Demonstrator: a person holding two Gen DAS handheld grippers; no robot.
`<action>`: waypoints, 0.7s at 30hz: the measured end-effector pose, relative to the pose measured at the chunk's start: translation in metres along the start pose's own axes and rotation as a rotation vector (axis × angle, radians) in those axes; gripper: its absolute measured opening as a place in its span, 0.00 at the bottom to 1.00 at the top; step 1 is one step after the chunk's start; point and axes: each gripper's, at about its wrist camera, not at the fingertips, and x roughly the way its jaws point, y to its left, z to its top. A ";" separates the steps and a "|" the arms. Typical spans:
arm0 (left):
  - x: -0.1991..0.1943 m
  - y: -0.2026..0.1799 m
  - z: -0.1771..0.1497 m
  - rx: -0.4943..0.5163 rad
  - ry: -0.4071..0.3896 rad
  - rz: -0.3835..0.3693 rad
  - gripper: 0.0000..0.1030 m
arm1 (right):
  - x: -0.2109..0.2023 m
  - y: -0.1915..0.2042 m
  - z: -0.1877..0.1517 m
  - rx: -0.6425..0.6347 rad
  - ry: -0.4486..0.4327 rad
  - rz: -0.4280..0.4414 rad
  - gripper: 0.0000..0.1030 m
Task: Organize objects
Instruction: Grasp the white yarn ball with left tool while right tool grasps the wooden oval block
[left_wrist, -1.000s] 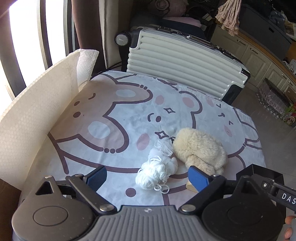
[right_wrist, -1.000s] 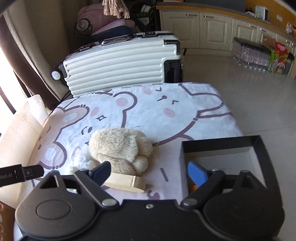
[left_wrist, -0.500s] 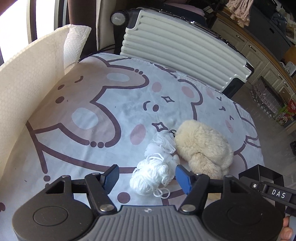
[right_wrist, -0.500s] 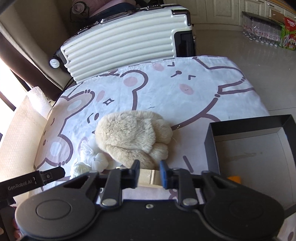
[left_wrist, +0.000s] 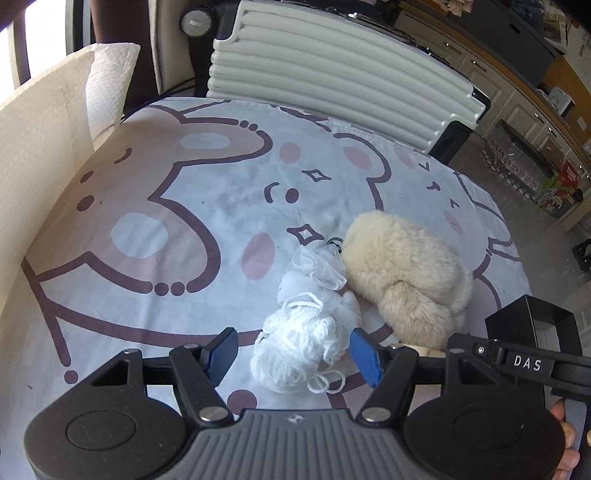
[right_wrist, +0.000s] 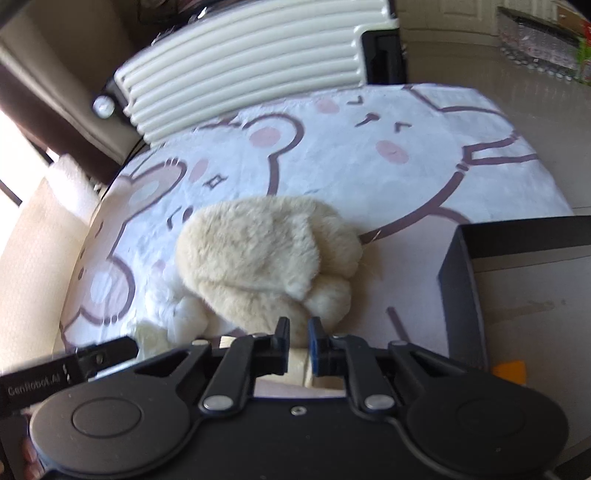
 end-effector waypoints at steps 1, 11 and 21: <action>0.001 -0.002 -0.001 0.016 0.002 -0.001 0.64 | 0.002 0.002 -0.002 -0.021 0.030 0.001 0.11; 0.014 -0.011 -0.008 0.118 0.026 0.027 0.64 | 0.001 0.002 -0.002 -0.040 0.046 0.024 0.17; 0.023 -0.012 -0.009 0.121 0.040 0.027 0.64 | 0.019 -0.019 -0.005 0.091 0.185 0.024 0.22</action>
